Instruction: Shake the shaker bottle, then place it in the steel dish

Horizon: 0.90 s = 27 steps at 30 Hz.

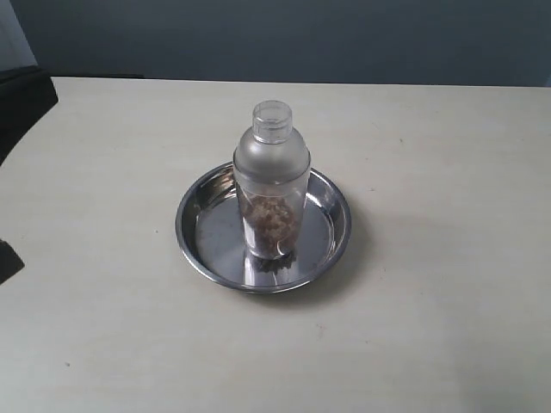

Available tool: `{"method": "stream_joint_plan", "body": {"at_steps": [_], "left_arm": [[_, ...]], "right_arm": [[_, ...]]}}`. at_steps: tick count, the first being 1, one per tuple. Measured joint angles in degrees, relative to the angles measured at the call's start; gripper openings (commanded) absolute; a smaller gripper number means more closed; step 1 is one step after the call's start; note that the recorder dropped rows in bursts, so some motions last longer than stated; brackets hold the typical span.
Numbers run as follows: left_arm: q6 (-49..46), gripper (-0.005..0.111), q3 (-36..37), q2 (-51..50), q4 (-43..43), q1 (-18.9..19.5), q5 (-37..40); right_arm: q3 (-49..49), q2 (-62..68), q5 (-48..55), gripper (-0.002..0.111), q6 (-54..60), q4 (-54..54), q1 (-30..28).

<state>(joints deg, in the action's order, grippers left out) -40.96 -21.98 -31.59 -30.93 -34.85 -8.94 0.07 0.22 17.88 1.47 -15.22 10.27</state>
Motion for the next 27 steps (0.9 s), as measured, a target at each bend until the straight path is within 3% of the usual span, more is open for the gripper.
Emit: {"method": "stream_joint_plan", "body": {"at_steps": [3, 6, 16, 19, 27], "left_arm": [[3.92, 0.0, 3.72, 1.28, -1.81, 4.4, 0.0], [8.81, 0.0, 7.29, 2.97, -2.59, 12.51, 2.61], [10.91, 0.0, 13.49, 28.7, -3.13, 36.96, 26.53], [11.02, 0.0, 14.68, 30.99, -3.57, 42.45, 32.14], [11.12, 0.0, 16.29, 31.27, -4.17, 44.54, 35.75]], "right_arm": [[0.0, 0.0, 0.0, -0.001, 0.0, 0.0, 0.0], [0.0, 0.0, 0.0, -0.001, 0.0, 0.0, 0.0], [0.0, 0.0, 0.0, -0.001, 0.0, 0.0, 0.0], [0.0, 0.0, 0.0, -0.001, 0.0, 0.0, 0.0], [0.0, 0.0, 0.0, -0.001, 0.0, 0.0, 0.0]]}}
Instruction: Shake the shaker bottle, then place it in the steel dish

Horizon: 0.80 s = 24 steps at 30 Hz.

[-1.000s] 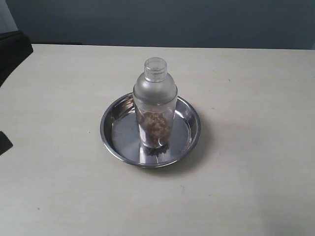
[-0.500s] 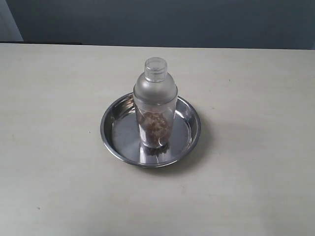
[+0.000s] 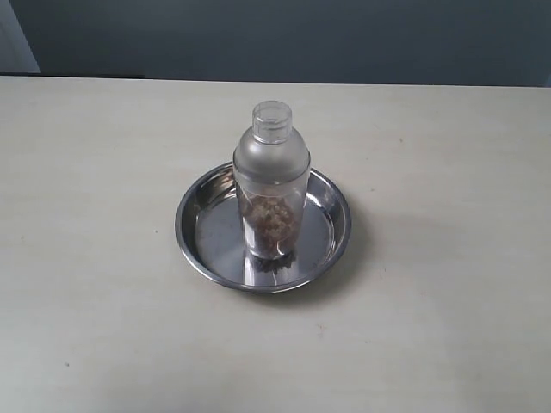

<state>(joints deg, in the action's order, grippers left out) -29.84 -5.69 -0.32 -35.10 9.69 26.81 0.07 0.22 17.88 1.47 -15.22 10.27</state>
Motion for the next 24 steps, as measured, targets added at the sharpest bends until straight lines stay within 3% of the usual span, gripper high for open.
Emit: {"method": "stream_joint_plan", "body": {"at_steps": [8, 24], "left_arm": [[11.6, 0.0, 5.37, 0.1, 9.15, 0.0, -3.35], [25.98, 0.0, 5.47, 0.1, 23.51, -1.36, -11.05]], "right_arm": [[0.0, 0.0, 0.0, -0.001, 0.0, 0.0, 0.0], [0.0, 0.0, 0.0, -0.001, 0.0, 0.0, 0.0]]}}
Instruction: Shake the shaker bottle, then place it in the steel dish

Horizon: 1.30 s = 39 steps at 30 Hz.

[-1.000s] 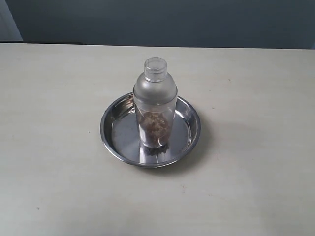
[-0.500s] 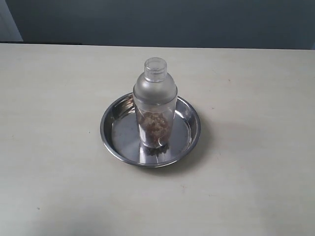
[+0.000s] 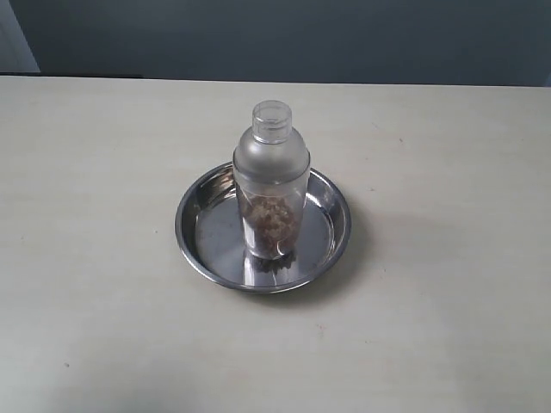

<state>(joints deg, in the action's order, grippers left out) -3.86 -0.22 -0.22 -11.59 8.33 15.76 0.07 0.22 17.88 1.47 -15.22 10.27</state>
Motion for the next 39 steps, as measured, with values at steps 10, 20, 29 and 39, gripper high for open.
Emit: {"method": "stream_joint_plan", "body": {"at_steps": [10, 20, 29, 39], "left_arm": [[0.58, 0.0, 0.0, 0.0, 4.63, -2.81, -2.54], [0.58, 0.0, 0.0, 0.0, 5.43, -3.16, -2.54], [0.58, 0.0, 0.0, 0.0, 5.43, -3.16, -2.54], [0.58, 0.0, 0.0, 0.0, 5.43, -3.16, -2.54]], "right_arm": [[0.0, 0.0, 0.0, -0.001, 0.0, 0.0, 0.0], [0.0, 0.0, 0.0, -0.001, -0.11, 0.0, 0.0], [0.0, 0.0, 0.0, -0.001, -0.11, 0.0, 0.0], [0.0, 0.0, 0.0, -0.001, -0.11, 0.0, 0.0]]}}
